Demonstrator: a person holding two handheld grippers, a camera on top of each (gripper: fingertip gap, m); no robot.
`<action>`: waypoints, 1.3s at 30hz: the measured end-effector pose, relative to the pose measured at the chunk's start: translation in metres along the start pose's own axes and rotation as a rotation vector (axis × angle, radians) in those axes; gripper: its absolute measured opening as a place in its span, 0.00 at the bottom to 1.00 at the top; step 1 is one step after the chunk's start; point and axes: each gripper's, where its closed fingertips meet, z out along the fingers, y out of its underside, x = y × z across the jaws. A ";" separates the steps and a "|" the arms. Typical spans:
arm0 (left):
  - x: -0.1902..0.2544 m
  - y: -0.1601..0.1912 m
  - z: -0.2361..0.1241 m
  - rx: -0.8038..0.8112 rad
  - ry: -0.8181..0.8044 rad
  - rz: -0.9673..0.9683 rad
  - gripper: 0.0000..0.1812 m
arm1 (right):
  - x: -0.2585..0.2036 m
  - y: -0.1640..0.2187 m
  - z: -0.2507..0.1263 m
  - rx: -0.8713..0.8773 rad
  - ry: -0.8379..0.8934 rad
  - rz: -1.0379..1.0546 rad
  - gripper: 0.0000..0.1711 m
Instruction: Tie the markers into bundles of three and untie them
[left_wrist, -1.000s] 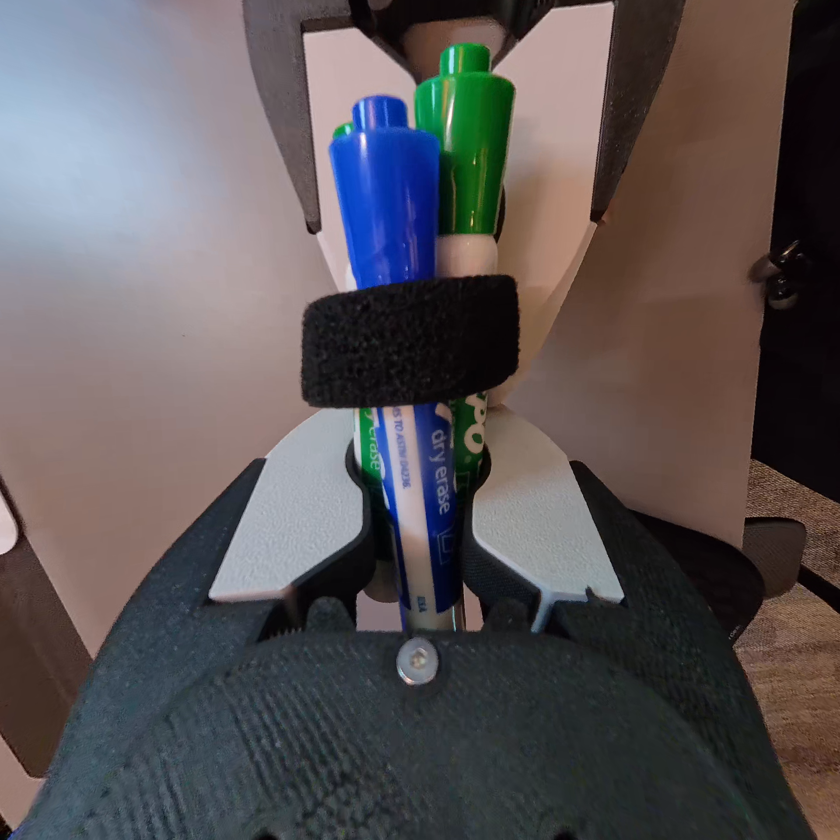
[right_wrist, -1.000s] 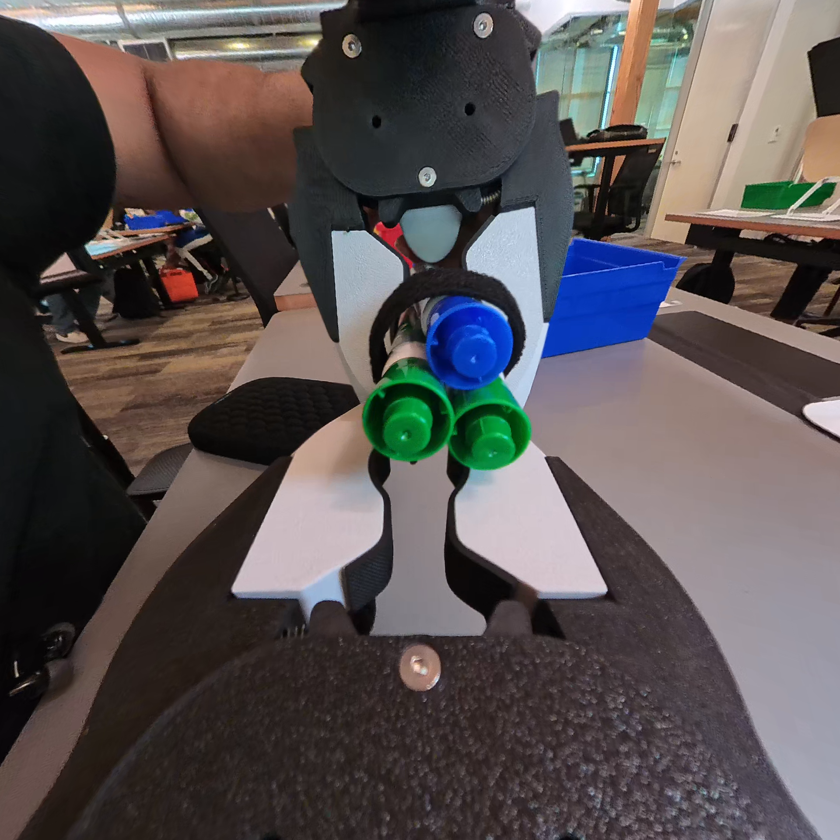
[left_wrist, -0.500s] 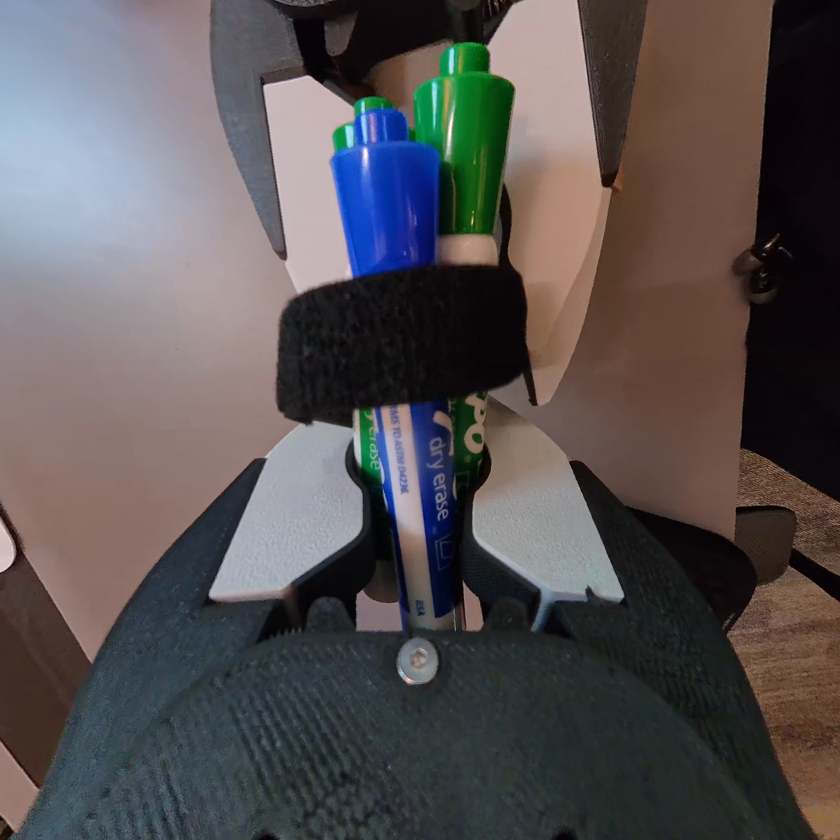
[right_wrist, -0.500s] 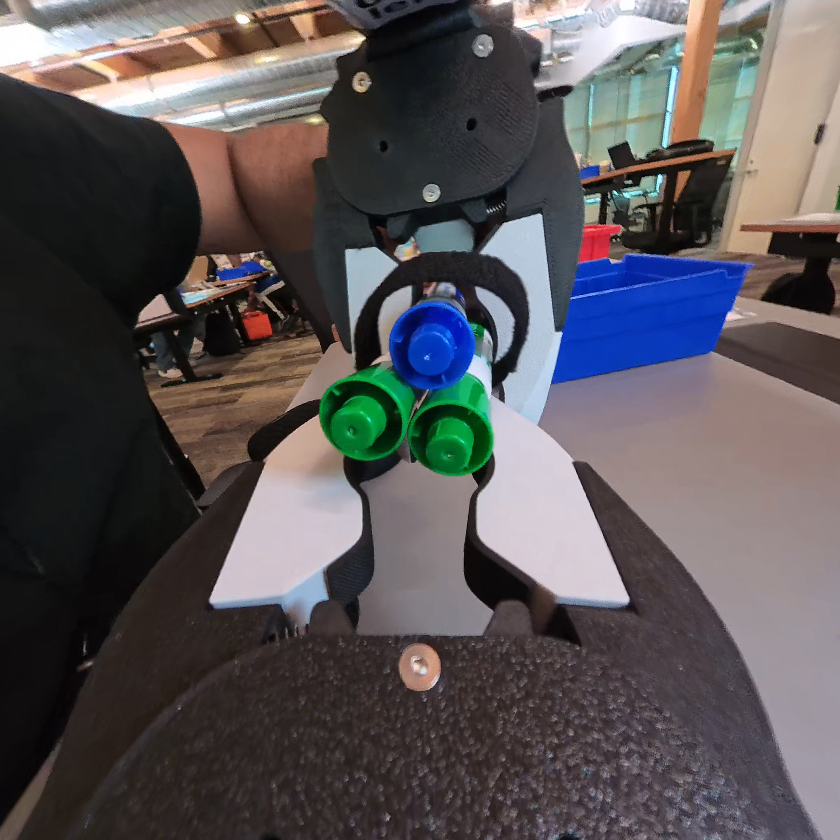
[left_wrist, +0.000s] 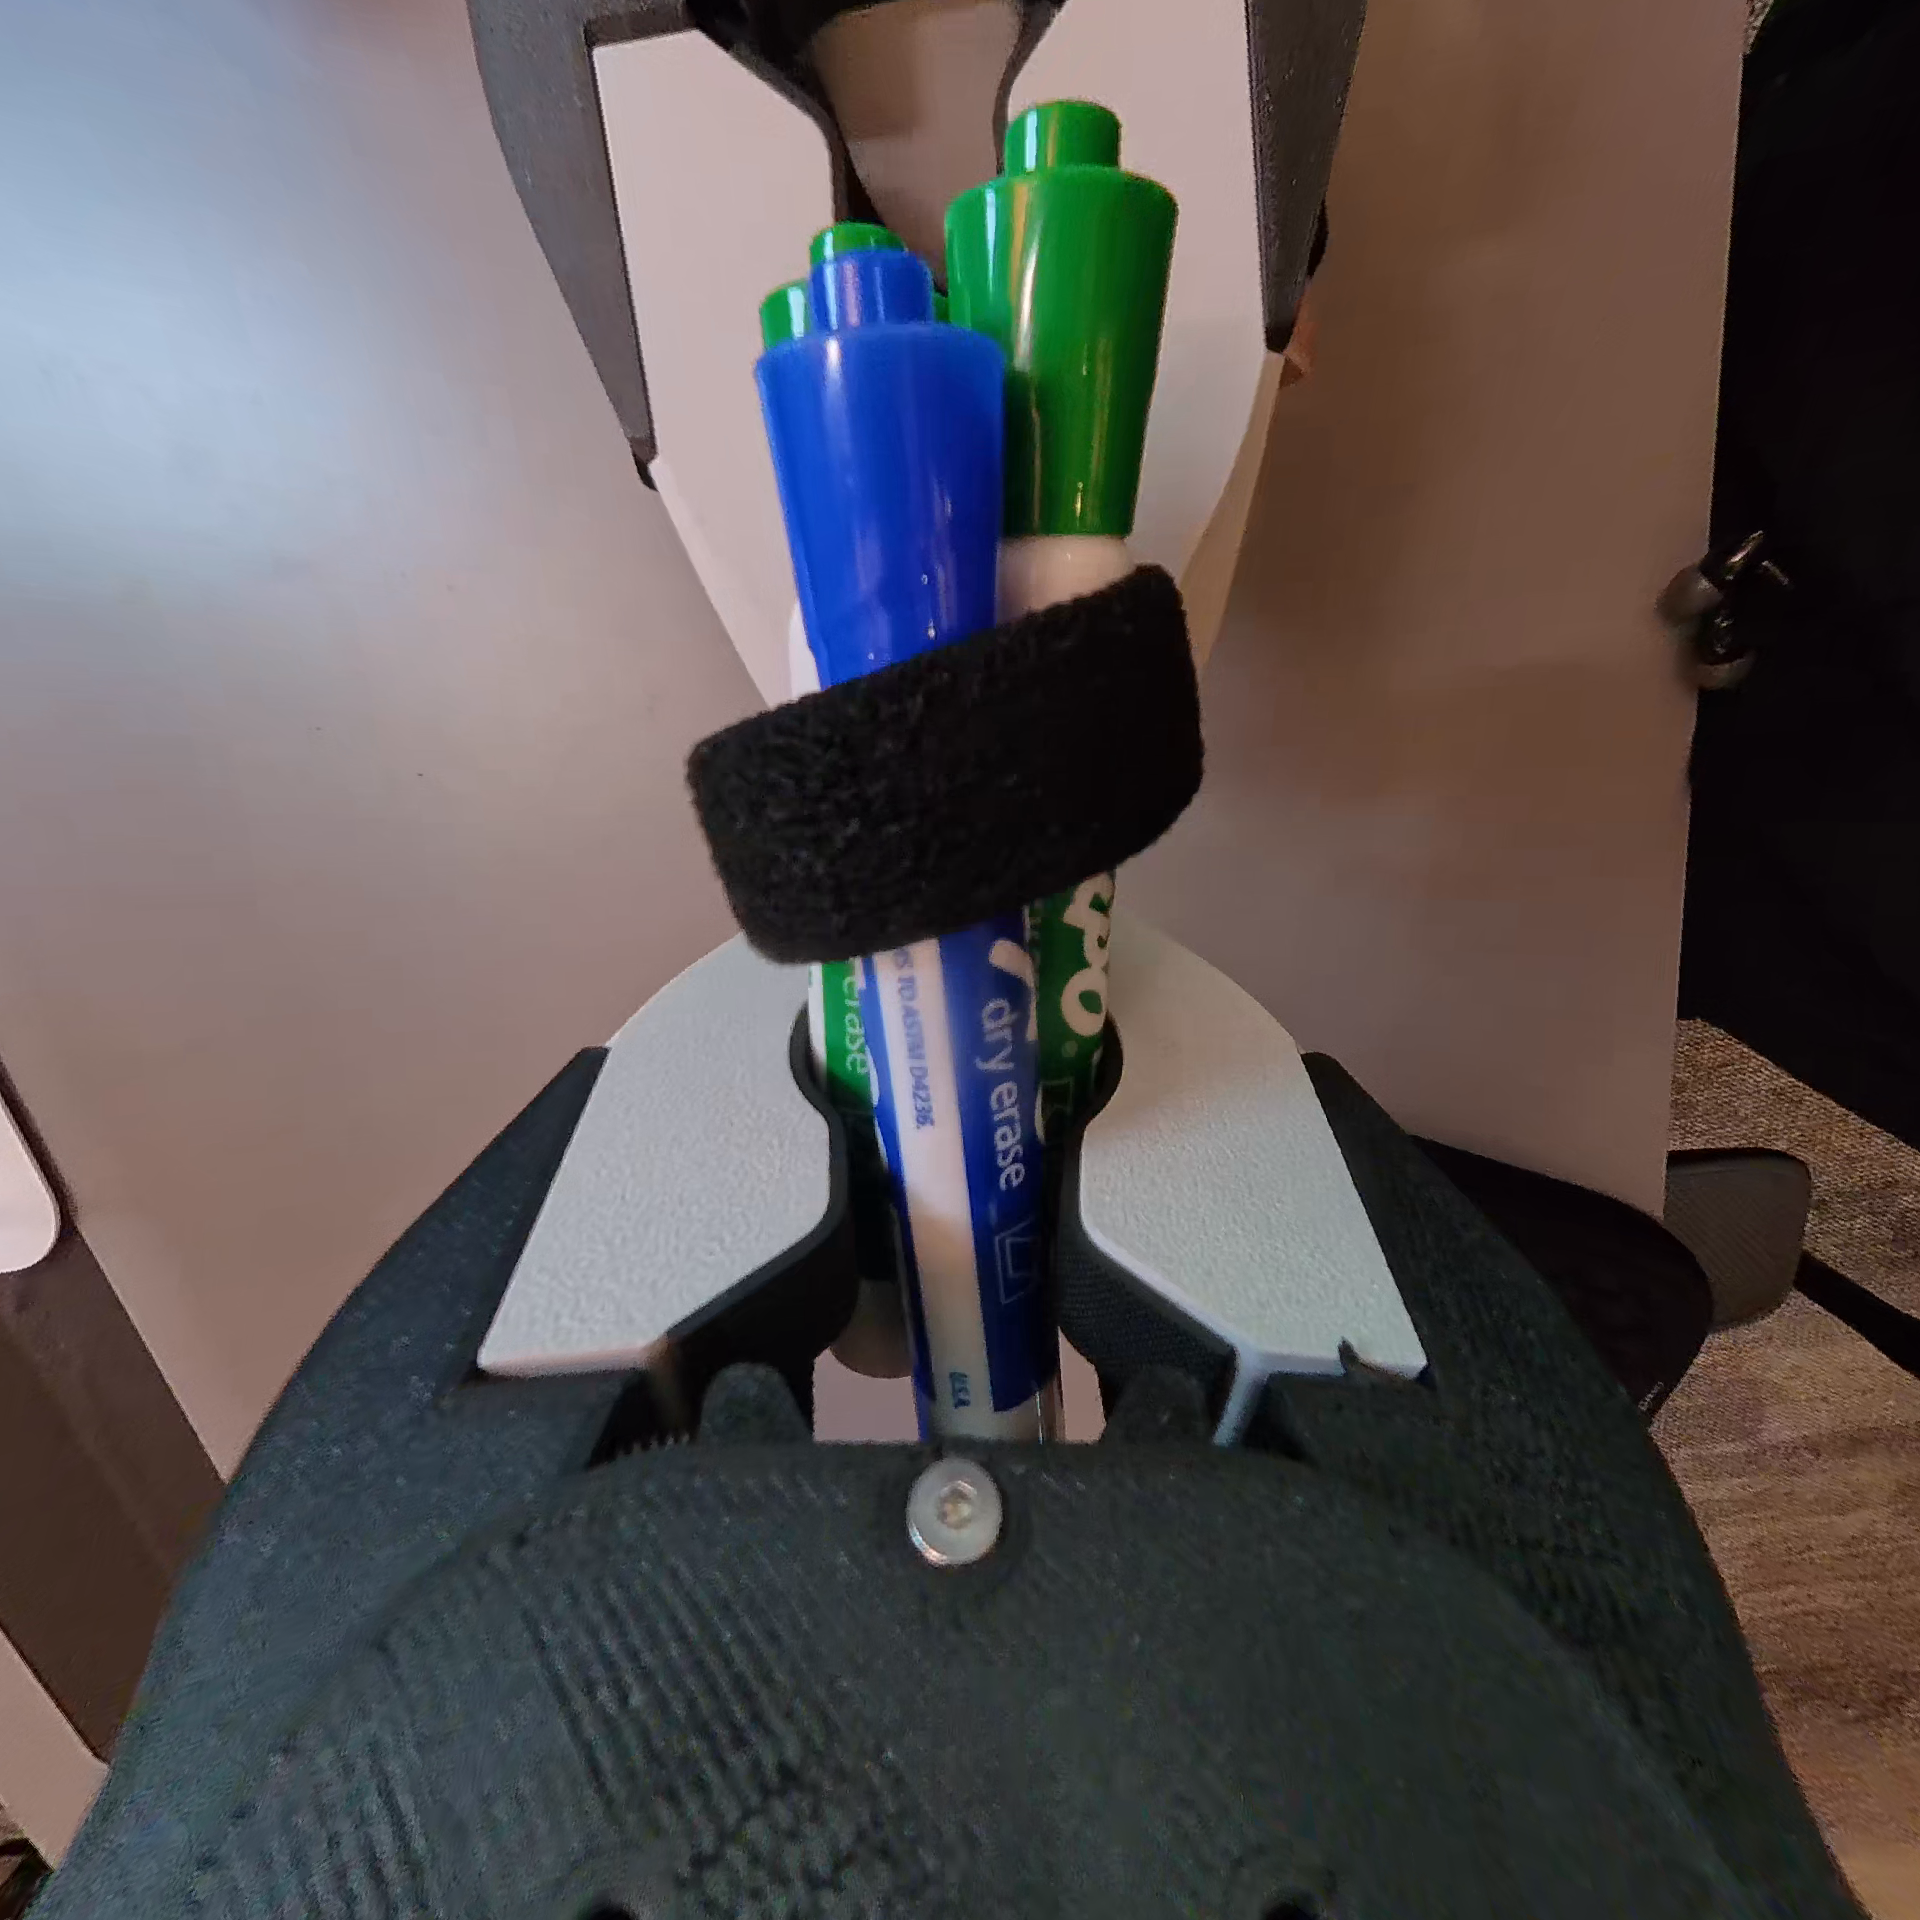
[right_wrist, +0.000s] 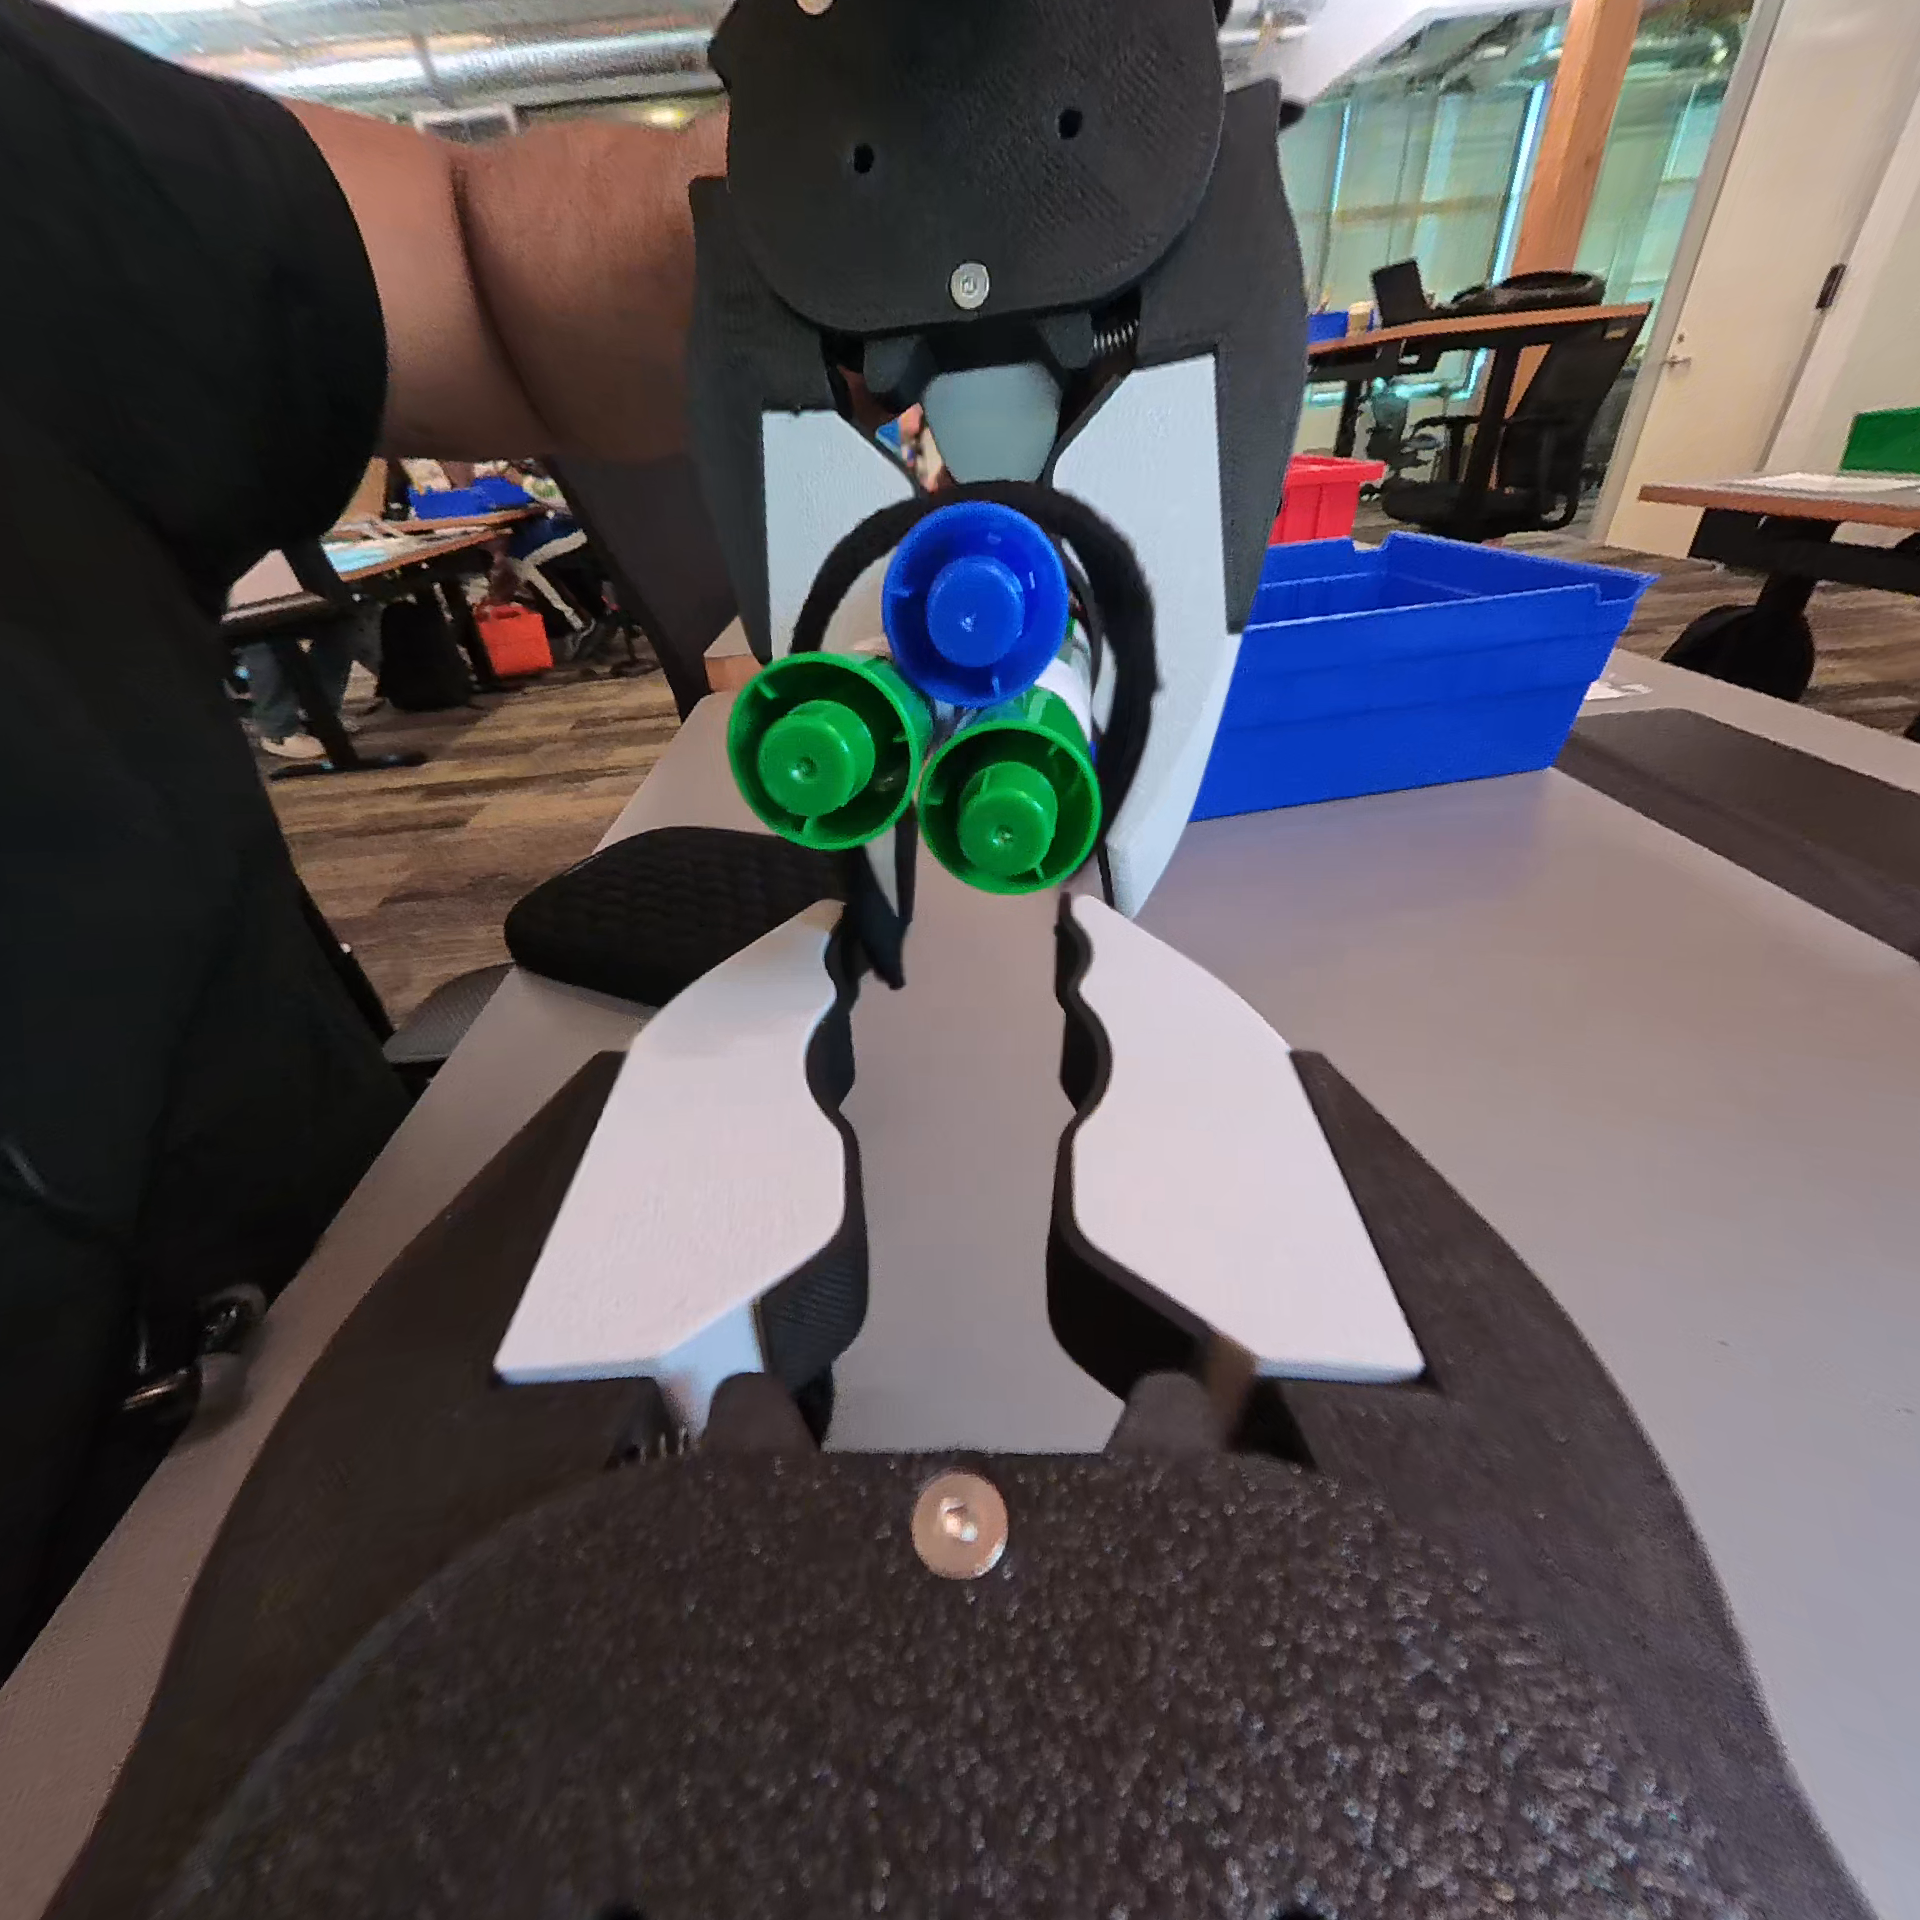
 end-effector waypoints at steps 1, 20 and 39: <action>0.000 0.001 0.000 -0.001 -0.001 0.001 0.24 | -0.002 0.002 0.000 -0.013 -0.017 0.006 0.25; -0.002 0.014 0.003 0.014 0.014 -0.060 0.23 | 0.003 0.015 -0.004 -0.114 0.021 -0.038 0.24; 0.001 0.120 0.046 -0.190 -0.129 -0.165 0.24 | 0.034 0.092 0.030 -0.572 0.052 0.162 0.02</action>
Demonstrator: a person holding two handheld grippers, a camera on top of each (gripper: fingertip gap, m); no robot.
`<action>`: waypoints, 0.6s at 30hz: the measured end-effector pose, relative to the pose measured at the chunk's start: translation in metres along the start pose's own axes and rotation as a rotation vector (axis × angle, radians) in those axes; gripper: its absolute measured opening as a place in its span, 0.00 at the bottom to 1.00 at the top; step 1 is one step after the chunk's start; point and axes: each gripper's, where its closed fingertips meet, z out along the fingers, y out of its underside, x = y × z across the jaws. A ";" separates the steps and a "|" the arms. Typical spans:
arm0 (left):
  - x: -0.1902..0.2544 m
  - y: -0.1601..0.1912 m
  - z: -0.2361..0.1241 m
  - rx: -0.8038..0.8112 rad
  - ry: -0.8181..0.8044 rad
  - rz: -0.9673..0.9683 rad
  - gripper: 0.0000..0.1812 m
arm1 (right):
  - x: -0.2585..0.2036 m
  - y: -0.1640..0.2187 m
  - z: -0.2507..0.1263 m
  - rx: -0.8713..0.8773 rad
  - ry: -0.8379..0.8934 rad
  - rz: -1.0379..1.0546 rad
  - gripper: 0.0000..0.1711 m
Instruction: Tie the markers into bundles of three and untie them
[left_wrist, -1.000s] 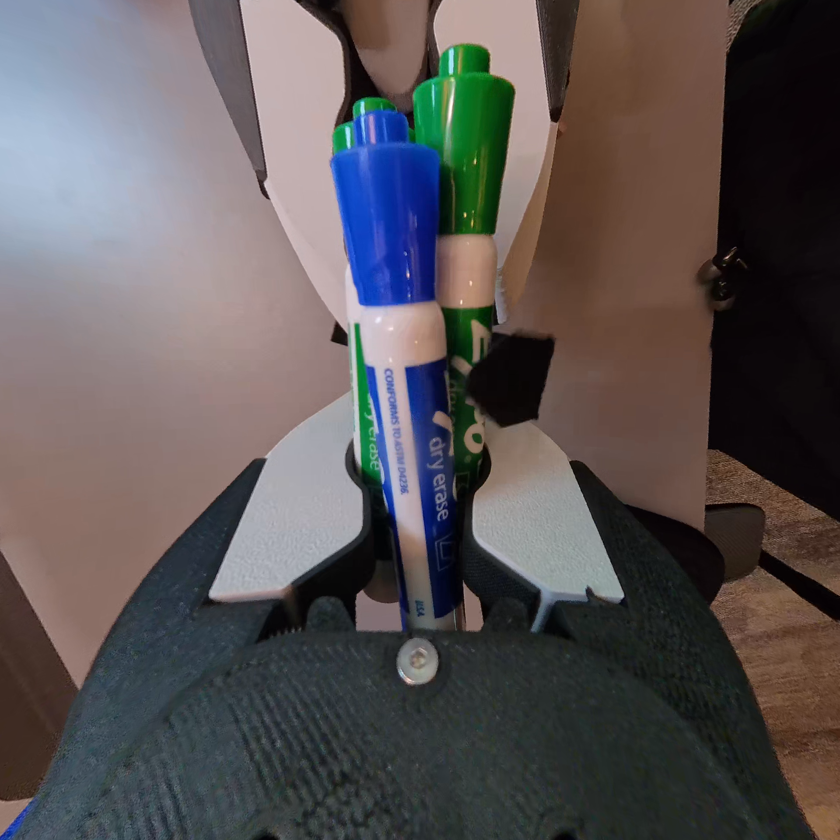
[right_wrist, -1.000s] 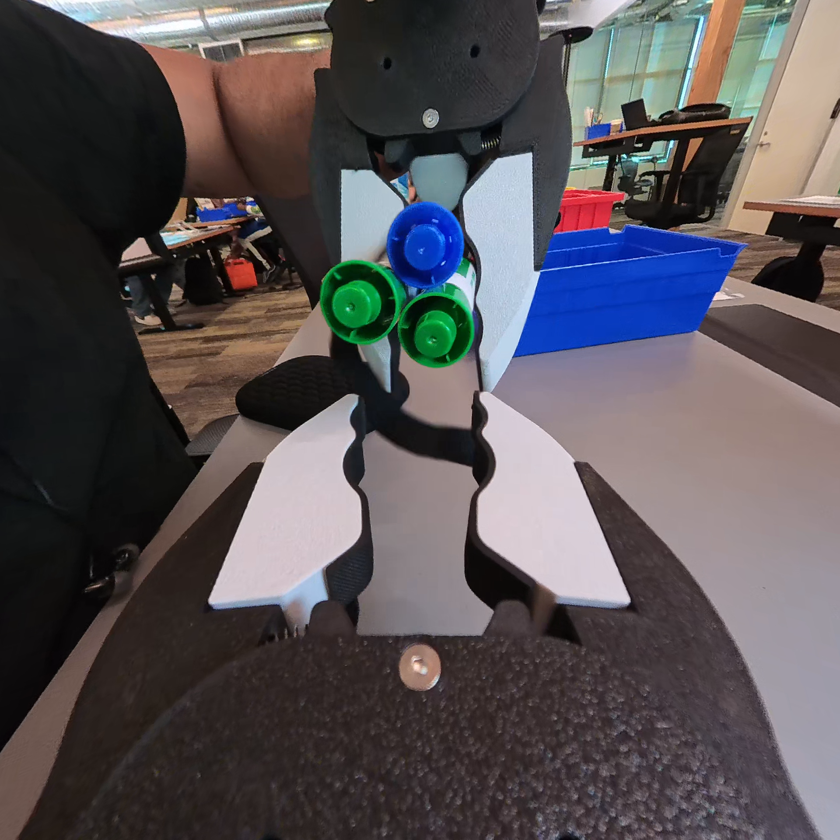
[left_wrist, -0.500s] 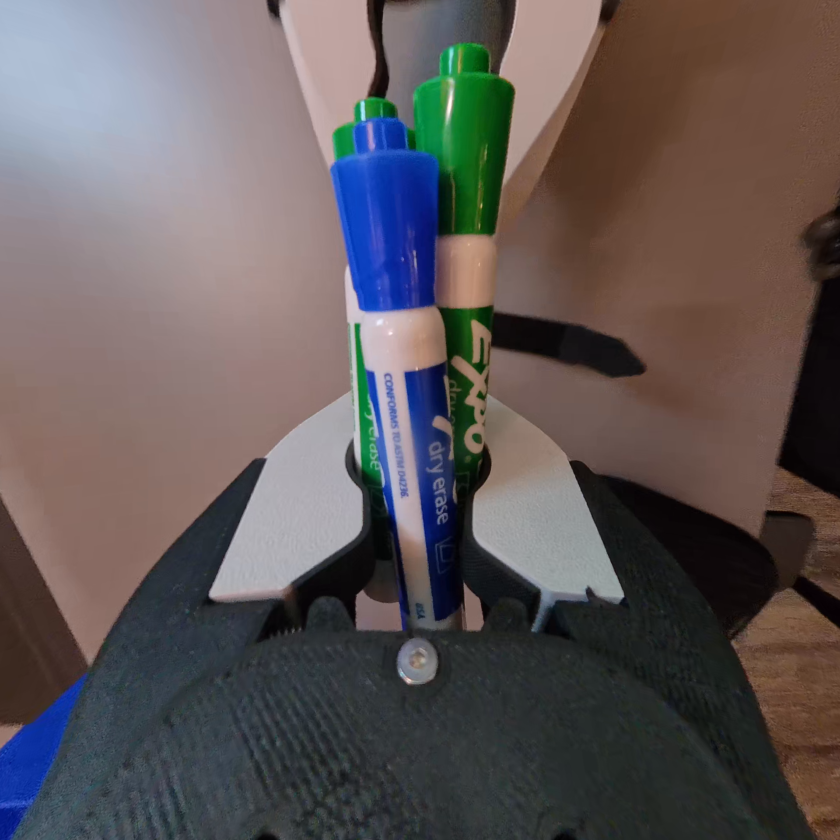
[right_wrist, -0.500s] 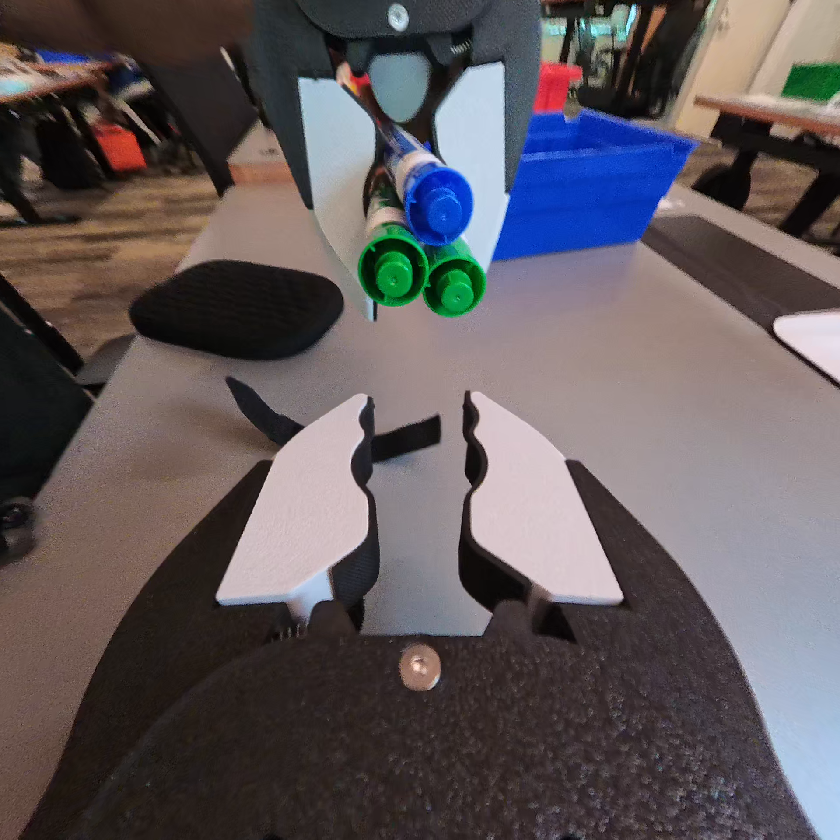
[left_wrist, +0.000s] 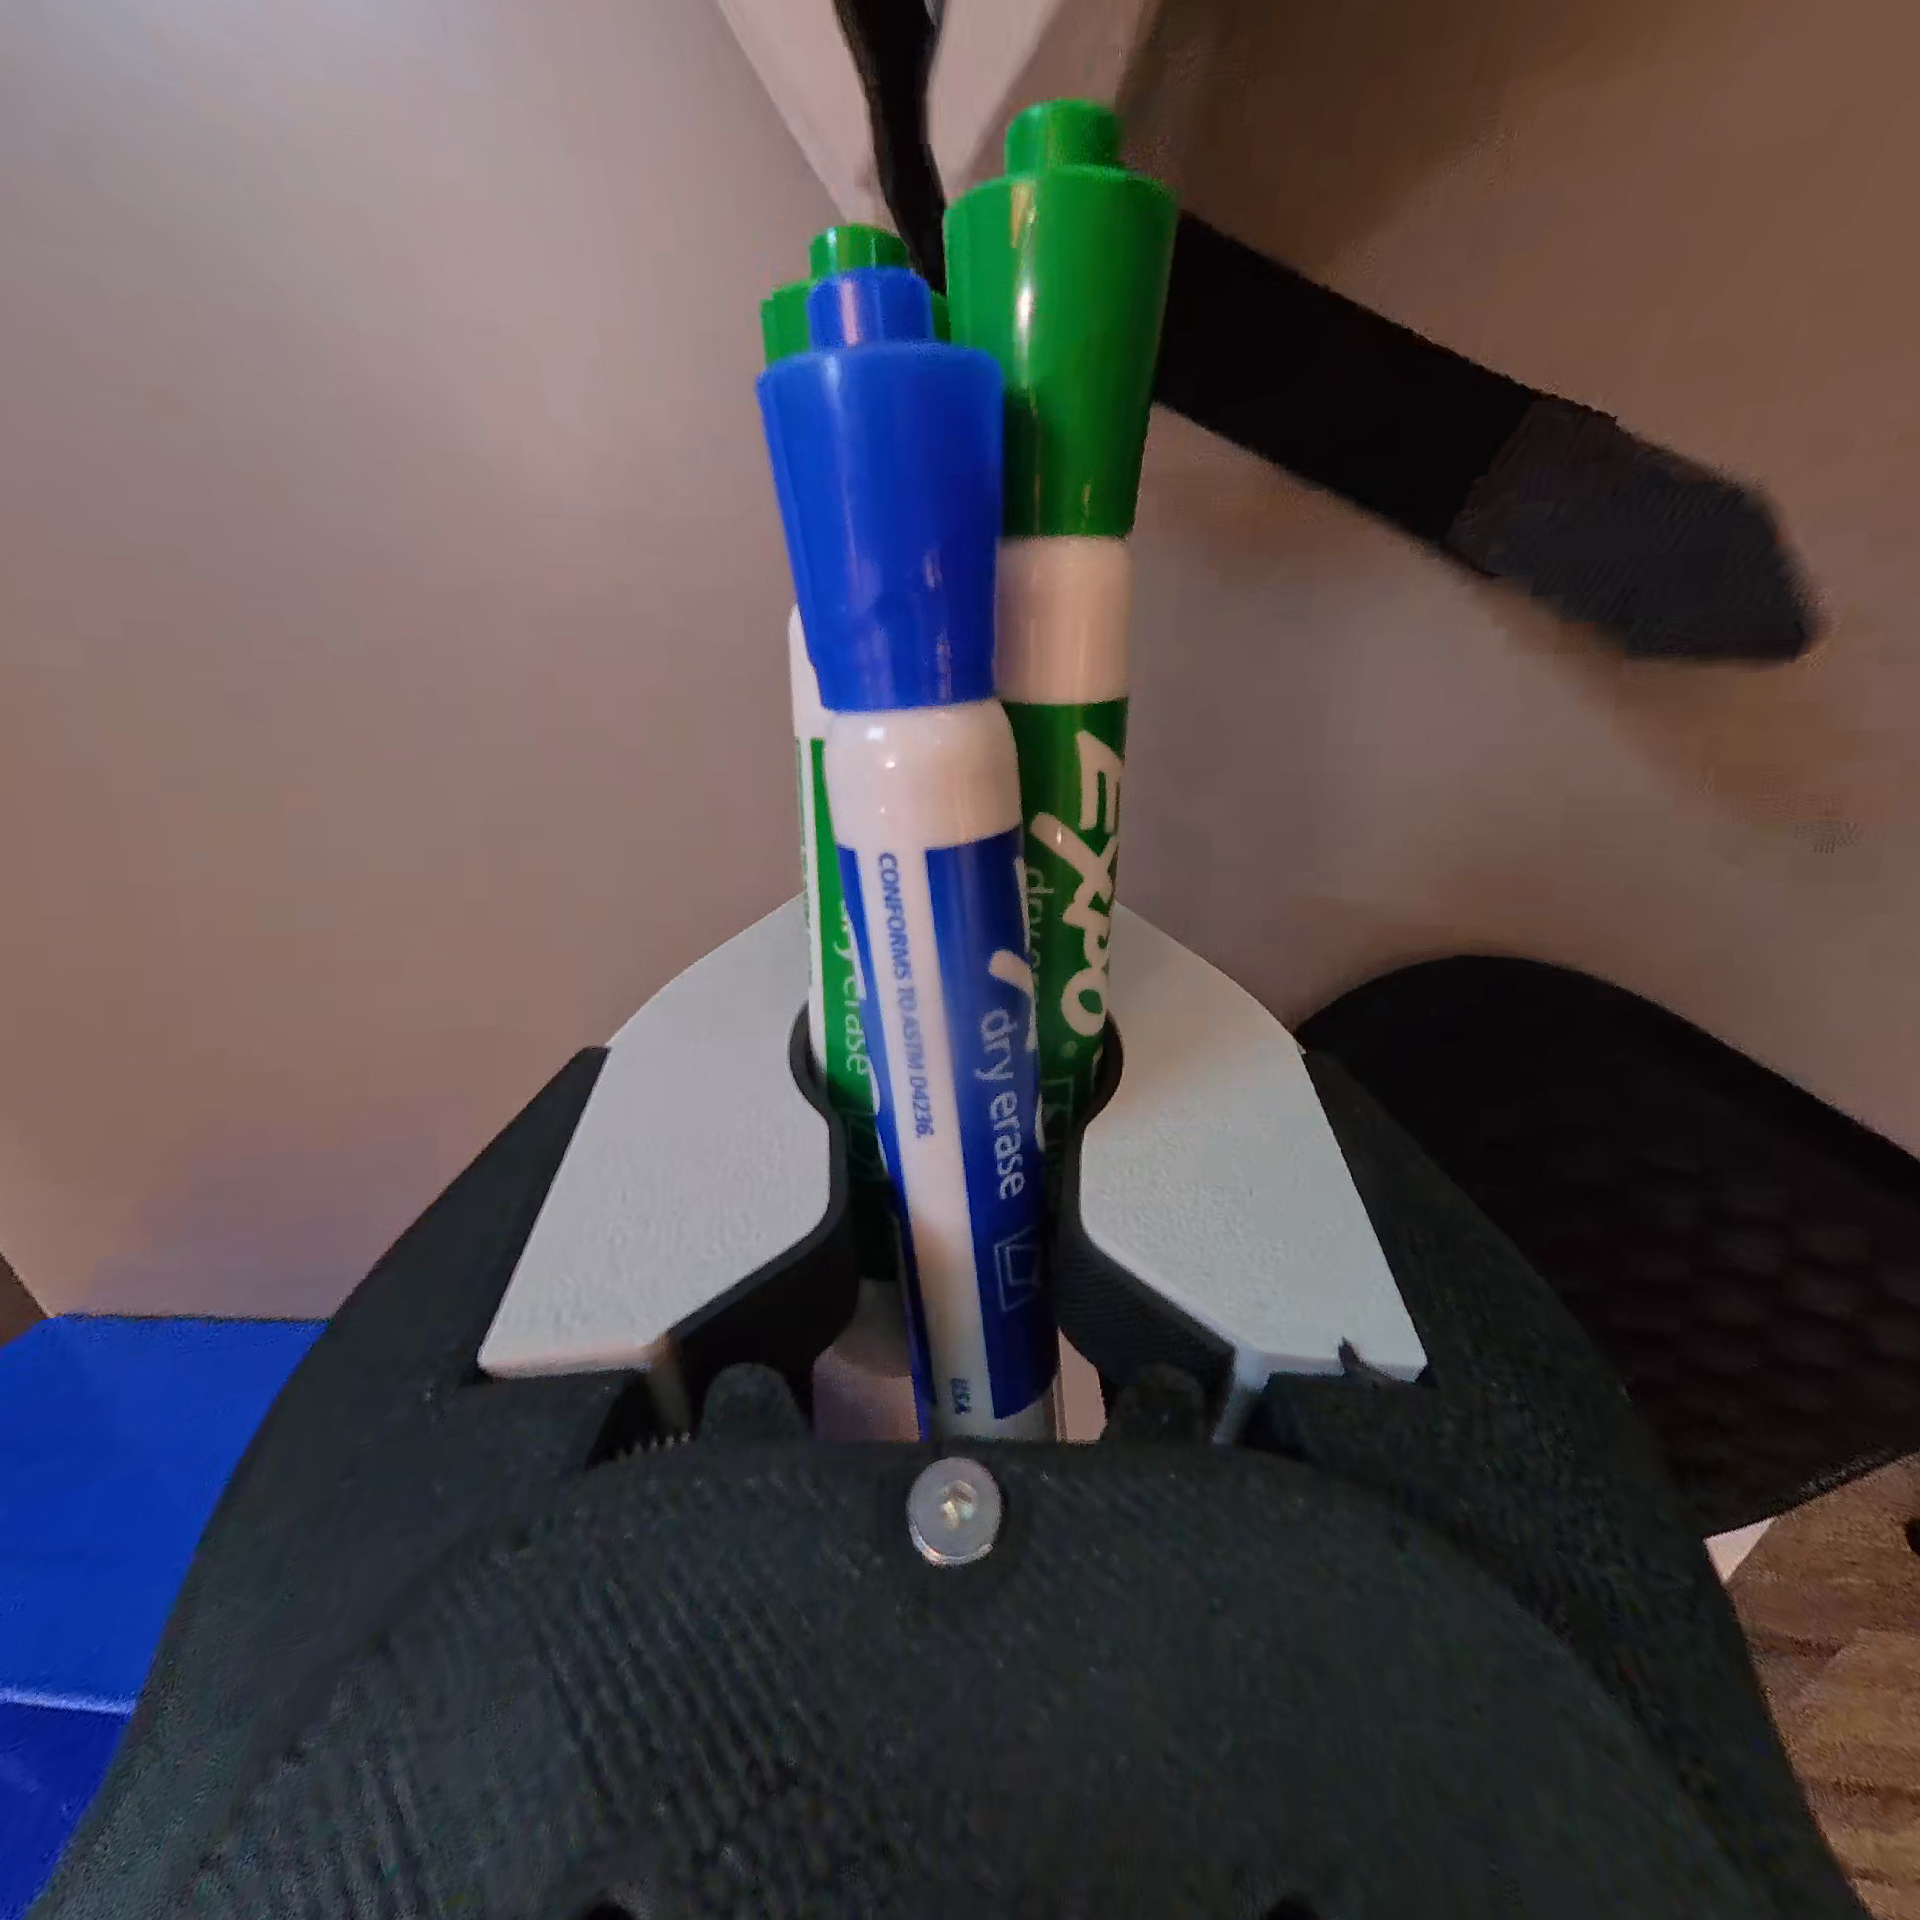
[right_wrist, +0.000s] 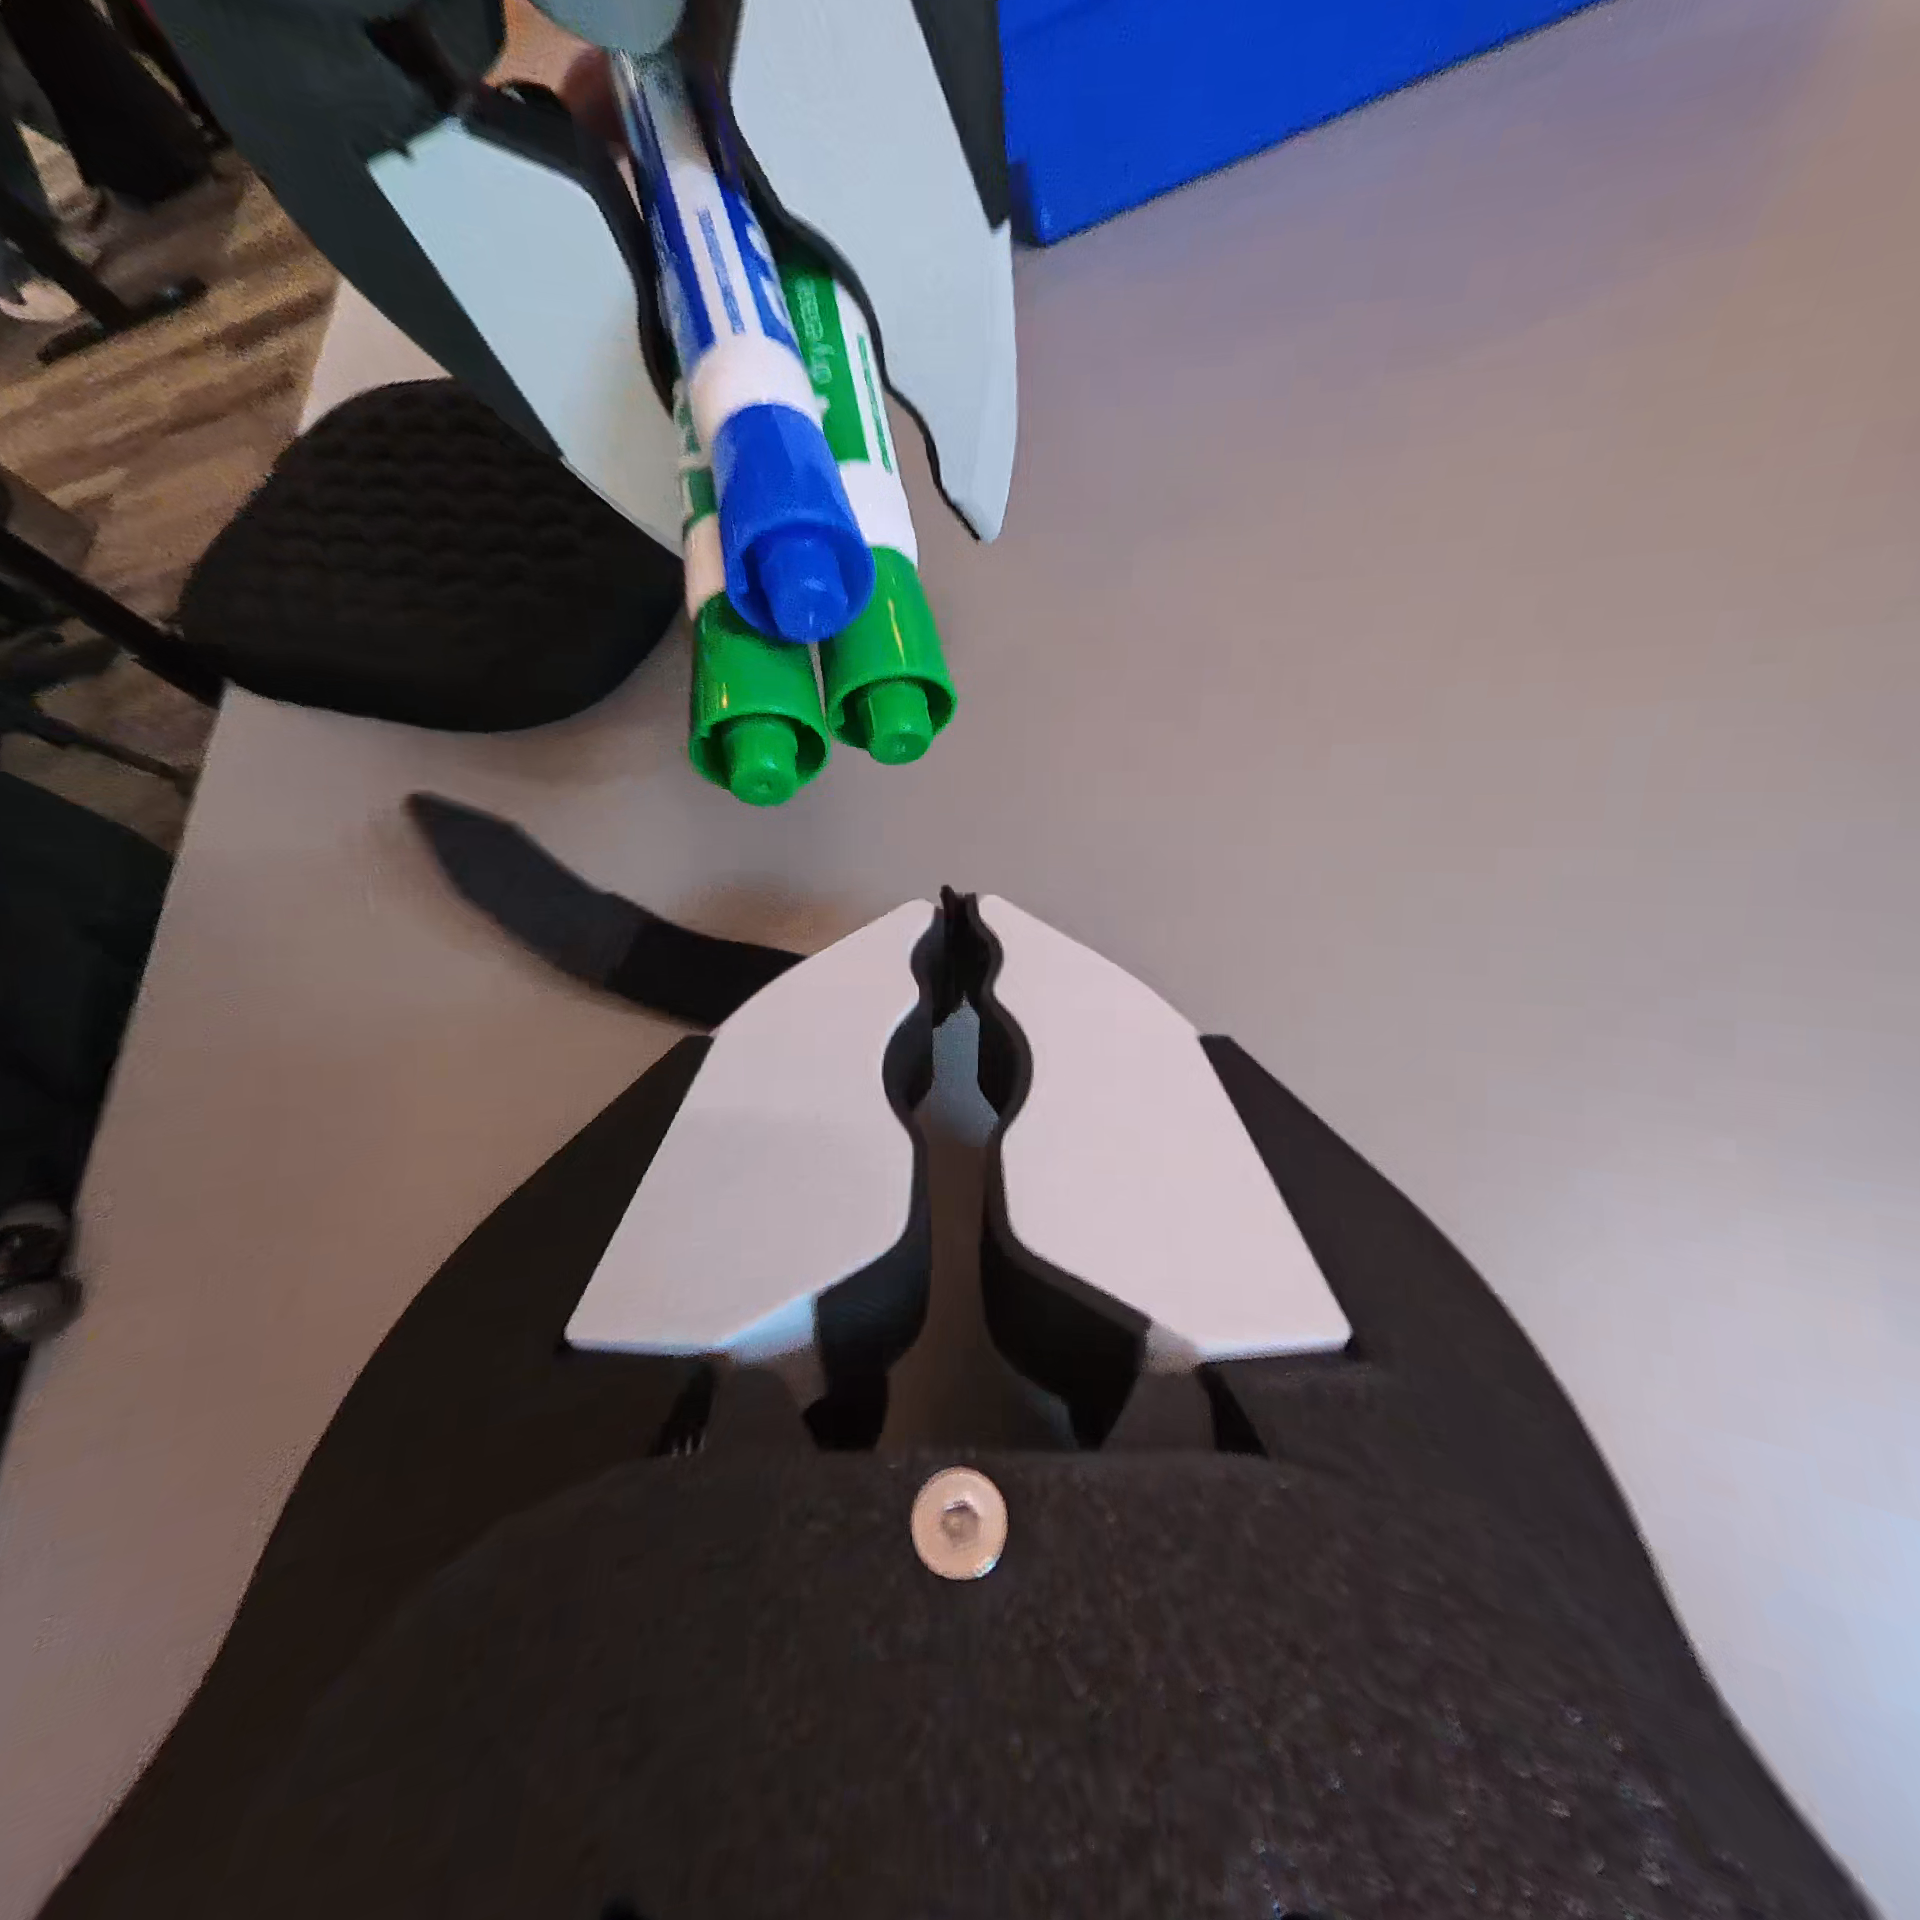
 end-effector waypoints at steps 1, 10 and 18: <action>0.001 0.003 0.001 -0.010 -0.004 0.001 0.24 | 0.007 -0.006 -0.007 0.002 0.043 -0.053 0.01; 0.005 0.015 0.007 0.015 -0.007 -0.036 0.24 | 0.050 -0.110 -0.146 0.122 0.836 -0.857 0.01; 0.007 0.022 0.010 0.003 -0.008 -0.038 0.24 | -0.021 0.062 -0.055 -0.289 0.202 -0.621 0.12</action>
